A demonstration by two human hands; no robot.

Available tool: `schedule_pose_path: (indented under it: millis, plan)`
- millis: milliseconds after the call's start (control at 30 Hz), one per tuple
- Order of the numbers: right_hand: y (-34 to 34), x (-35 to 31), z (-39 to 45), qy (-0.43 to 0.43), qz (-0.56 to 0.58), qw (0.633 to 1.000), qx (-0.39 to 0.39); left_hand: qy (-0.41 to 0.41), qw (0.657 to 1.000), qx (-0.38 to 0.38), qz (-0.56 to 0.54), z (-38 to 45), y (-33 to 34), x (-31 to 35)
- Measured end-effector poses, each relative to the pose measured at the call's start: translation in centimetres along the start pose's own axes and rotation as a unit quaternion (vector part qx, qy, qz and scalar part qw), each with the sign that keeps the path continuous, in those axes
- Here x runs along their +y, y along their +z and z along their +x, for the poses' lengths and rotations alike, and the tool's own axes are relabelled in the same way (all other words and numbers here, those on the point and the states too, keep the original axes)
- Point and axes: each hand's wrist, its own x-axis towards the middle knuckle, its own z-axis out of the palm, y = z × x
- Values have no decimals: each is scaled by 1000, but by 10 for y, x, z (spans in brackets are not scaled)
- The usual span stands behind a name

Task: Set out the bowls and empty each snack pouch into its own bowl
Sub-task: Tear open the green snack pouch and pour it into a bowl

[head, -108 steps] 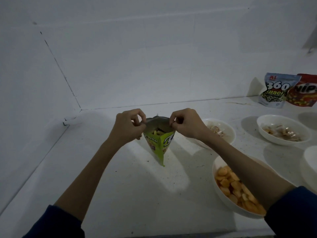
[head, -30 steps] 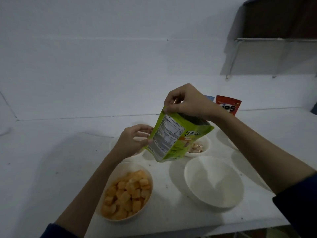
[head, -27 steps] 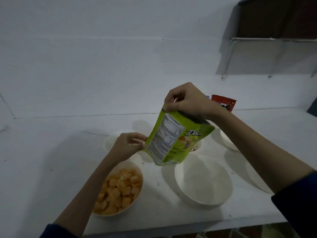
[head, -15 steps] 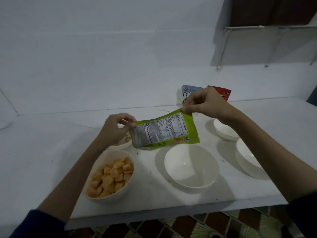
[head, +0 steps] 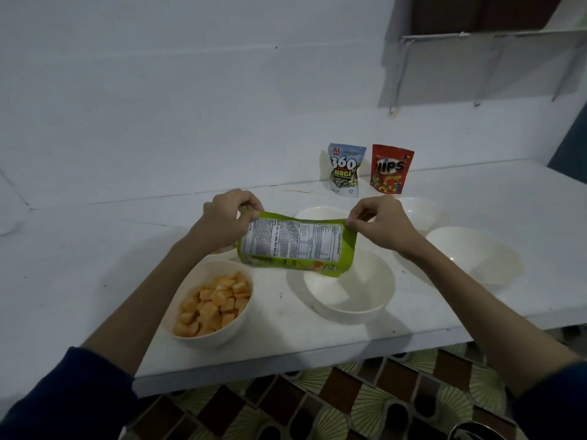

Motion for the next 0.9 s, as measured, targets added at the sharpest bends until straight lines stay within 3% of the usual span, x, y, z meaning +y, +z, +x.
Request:
schedule_pose_path:
  millis: [500,633,800,900]
  plan:
    - [-17,18,-17,-5,-72,997,-36,60,997,25,-34,5,1,30]
    - [-20,18,-20,-9,-82,996,-36,51,998,29,-29,6,3,41]
    - [-25,20,-24,-14,-78,996,-44,26,999,-25,-3,0,3,44]
    - [-25,19,-25,-15,-73,997,-37,28,1000,-5,-9,-7,1,46]
